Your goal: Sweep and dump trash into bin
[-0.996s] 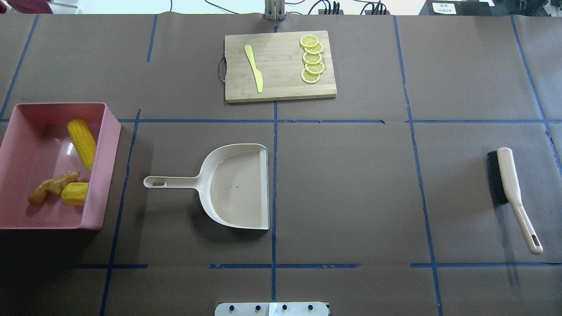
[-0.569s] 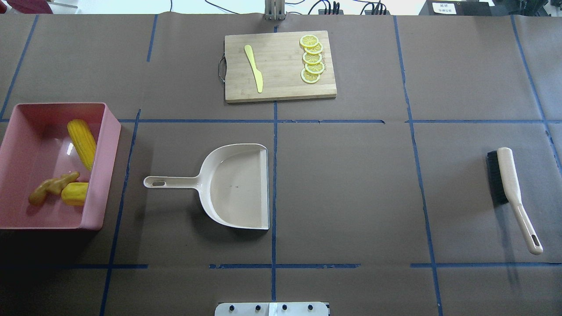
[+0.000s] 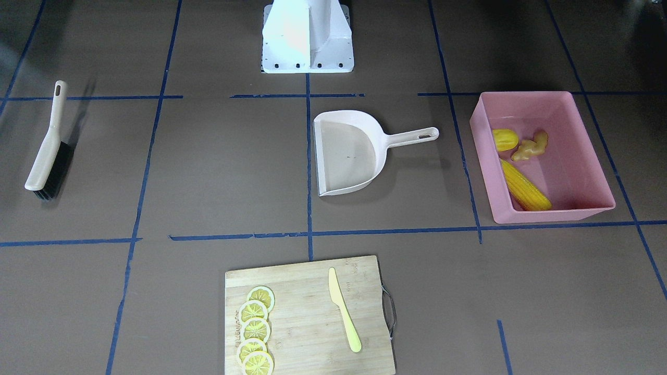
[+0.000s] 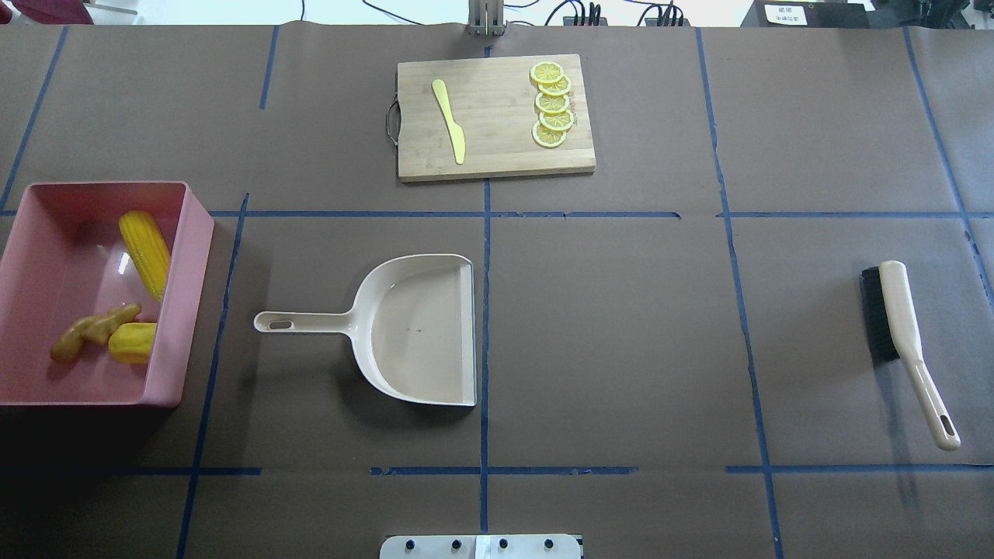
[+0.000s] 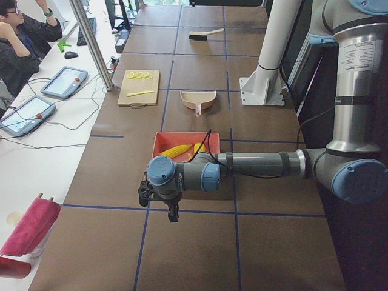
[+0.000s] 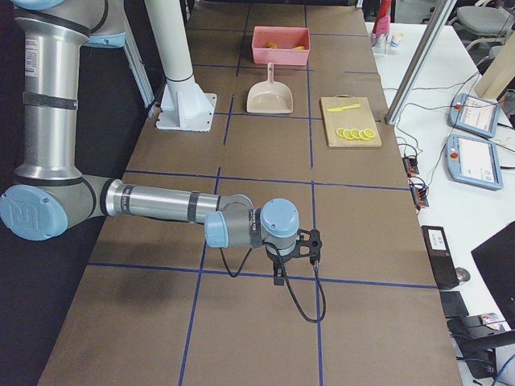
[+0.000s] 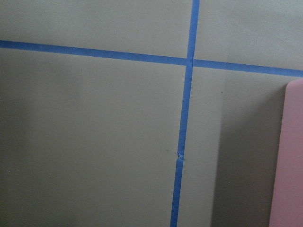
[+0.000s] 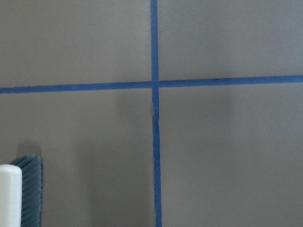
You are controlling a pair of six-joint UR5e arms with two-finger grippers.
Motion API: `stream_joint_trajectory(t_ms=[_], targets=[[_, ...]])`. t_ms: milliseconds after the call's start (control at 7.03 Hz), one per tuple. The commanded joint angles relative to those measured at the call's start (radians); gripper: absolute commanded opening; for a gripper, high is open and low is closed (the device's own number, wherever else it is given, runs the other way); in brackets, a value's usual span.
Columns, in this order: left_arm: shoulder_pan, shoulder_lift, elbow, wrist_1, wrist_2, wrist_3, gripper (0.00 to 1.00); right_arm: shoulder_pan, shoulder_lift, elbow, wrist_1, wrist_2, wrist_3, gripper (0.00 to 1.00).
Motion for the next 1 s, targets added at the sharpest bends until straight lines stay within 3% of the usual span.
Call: stream_joint_trajectory(t_ms=[0, 285, 569, 854], targets=[[0.0, 0.0, 0.0, -0.001, -0.001, 0.0, 1.0, 0.056, -0.01, 0.048, -0.079, 0.071, -0.004, 1.0], [0.0, -0.002, 0.0, -0.003, -0.001, 0.0, 1.0, 0.056, -0.015, 0.079, -0.142, 0.058, -0.005, 1.0], [0.0, -0.002, -0.001, -0.003, -0.001, 0.0, 1.0, 0.046, -0.017, 0.079, -0.142, -0.029, -0.007, 1.0], [0.0, -0.002, -0.001, -0.001, -0.001, 0.0, 1.0, 0.045, -0.026, 0.076, -0.142, -0.042, -0.008, 1.0]])
